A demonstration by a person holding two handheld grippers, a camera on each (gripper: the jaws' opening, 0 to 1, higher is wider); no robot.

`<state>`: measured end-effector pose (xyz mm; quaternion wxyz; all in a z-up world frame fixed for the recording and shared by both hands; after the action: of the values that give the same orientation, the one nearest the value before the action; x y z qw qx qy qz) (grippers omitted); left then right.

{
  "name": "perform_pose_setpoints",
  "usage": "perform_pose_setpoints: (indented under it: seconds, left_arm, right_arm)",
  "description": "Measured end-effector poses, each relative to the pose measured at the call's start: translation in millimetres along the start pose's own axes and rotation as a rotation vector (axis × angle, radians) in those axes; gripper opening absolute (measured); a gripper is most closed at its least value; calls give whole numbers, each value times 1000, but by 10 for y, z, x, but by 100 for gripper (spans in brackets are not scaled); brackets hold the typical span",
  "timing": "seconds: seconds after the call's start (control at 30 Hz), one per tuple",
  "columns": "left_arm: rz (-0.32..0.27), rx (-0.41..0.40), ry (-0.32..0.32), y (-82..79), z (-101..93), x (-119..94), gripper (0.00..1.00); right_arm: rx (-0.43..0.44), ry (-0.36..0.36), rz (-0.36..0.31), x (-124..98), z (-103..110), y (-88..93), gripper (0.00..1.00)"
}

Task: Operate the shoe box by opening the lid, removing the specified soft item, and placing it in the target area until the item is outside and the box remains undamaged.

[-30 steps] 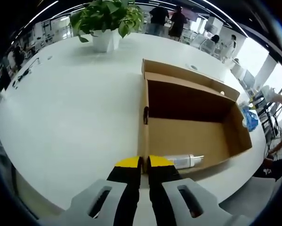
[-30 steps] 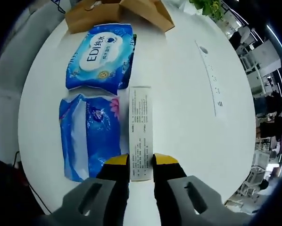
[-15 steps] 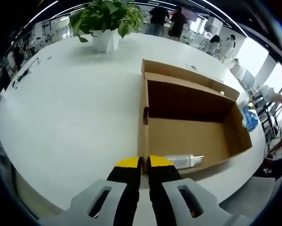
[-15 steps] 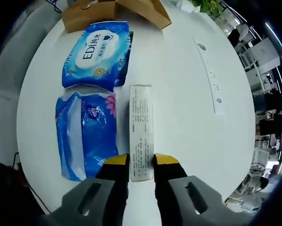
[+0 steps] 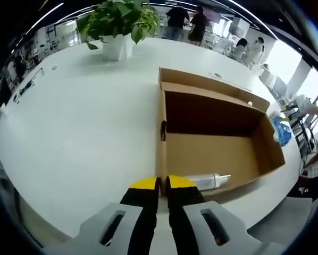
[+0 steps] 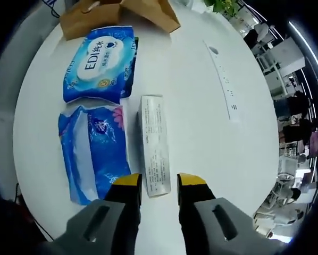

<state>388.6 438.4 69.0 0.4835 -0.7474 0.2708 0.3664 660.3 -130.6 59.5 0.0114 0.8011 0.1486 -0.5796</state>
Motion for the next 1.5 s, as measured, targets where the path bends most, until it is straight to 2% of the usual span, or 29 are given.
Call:
perform_pose_setpoints:
  seconds: [0.1, 0.2, 0.33, 0.57, 0.77, 0.97, 1.13, 1.3, 1.5]
  left_arm:
    - [-2, 51, -2, -9, -16, 5, 3]
    - [-1, 78, -1, -16, -22, 5, 3]
    - [-5, 106, 3, -20, -25, -2, 4]
    - [-7, 157, 25, -37, -55, -22, 9]
    - [-22, 193, 41, -107, -80, -75, 13]
    - [-8, 250, 76, -174, -113, -139, 16]
    - [8, 337, 119, -233, -178, -163, 22]
    - [31, 458, 166, -341, -275, -168, 25]
    - [63, 556, 212, -472, -391, -163, 28]
  right_arm:
    - [56, 42, 3, -96, -14, 4, 24]
    - [198, 52, -41, -195, 28, -44, 25]
    - [268, 69, -74, -290, 66, -92, 29]
    - [356, 106, -115, -493, 150, -199, 35]
    - [399, 142, -142, -636, 213, -290, 43]
    - [444, 153, -166, -745, 322, -408, 49]
    - [480, 171, -192, -839, 411, -517, 54]
    - [526, 194, -227, -943, 526, -646, 61]
    - [582, 212, -252, -1012, 634, -745, 71]
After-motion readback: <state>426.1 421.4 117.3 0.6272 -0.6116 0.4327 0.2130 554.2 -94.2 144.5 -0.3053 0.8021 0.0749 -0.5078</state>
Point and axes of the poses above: the point that each gripper's makers call its tool centre point, and the gripper's own axes: x roughly forward along the fingers, z roughly to its left, y roughly out of its underside, the point moved 4 cm from there along -x, roughly backward along the fingers, and after that the axes turned 11 degrees about -x, right-handed, at the moved point
